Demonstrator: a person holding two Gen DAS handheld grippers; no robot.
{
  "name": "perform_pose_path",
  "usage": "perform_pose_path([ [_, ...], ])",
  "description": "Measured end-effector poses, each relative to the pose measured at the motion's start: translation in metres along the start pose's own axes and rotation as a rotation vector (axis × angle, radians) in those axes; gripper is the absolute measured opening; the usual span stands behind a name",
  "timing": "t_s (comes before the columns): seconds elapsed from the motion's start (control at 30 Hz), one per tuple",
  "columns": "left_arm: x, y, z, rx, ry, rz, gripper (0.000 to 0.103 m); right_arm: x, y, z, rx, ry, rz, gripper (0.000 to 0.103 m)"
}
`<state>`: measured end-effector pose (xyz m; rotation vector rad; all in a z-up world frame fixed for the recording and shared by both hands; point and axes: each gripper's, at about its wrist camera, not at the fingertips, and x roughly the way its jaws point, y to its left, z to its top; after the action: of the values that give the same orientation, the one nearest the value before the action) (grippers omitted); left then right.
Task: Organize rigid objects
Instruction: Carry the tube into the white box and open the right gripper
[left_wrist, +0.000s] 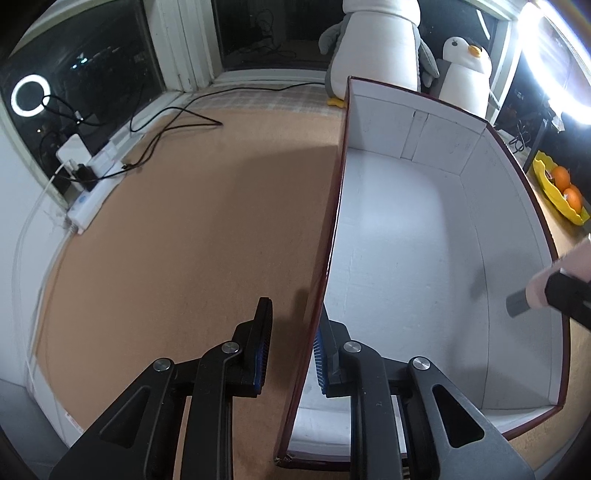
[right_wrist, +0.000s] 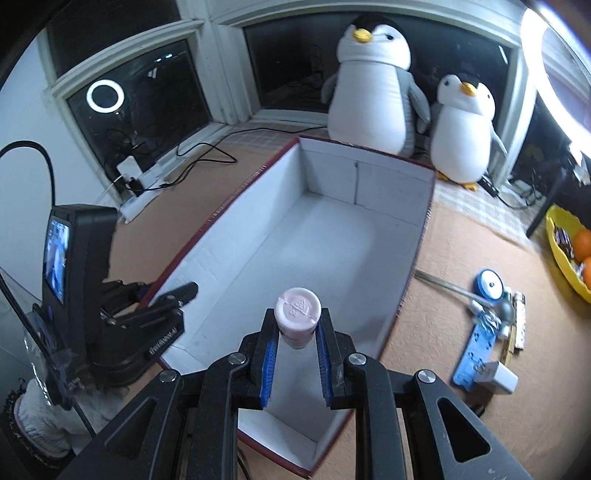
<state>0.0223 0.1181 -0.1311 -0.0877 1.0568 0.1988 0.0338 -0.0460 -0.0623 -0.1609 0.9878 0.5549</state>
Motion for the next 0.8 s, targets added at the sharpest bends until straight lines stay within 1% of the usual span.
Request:
perform_pose_path([
  [0.13, 0.003, -0.001, -0.002, -0.002, 0.004, -0.002, 0.019, 0.007, 0.002, 0.006, 0.003, 0.013, 0.017, 0.018],
  [0.27, 0.004, -0.001, -0.003, -0.003, 0.008, -0.007, 0.019, 0.013, 0.006, 0.007, -0.014, 0.025, 0.013, 0.018],
  [0.4, 0.003, -0.001, -0.004, -0.003, 0.009, -0.008, 0.019, 0.023, 0.011, 0.004, -0.034, 0.056, 0.014, 0.018],
  [0.43, 0.003, -0.001, -0.004, -0.005, 0.009, -0.008, 0.019, 0.024, 0.011, 0.004, -0.04, 0.061, 0.016, 0.02],
  [0.47, 0.003, -0.001, -0.004, -0.007, 0.009, -0.007, 0.019, 0.025, 0.012, 0.003, -0.045, 0.067, 0.016, 0.027],
  [0.5, 0.003, 0.0, -0.004, -0.01, 0.01, -0.007, 0.019, 0.024, 0.012, 0.003, -0.048, 0.064, 0.015, 0.032],
  [0.53, 0.002, 0.0, -0.004, -0.012, 0.012, -0.008, 0.019, 0.021, 0.012, 0.002, -0.049, 0.052, 0.013, 0.04],
  [0.57, 0.002, 0.001, -0.004, -0.014, 0.014, -0.009, 0.019, 0.019, 0.011, 0.001, -0.048, 0.043, 0.011, 0.042],
  [0.8, 0.001, 0.001, -0.004, -0.007, 0.021, -0.009, 0.019, 0.003, -0.01, -0.002, 0.023, 0.012, 0.012, 0.042],
])
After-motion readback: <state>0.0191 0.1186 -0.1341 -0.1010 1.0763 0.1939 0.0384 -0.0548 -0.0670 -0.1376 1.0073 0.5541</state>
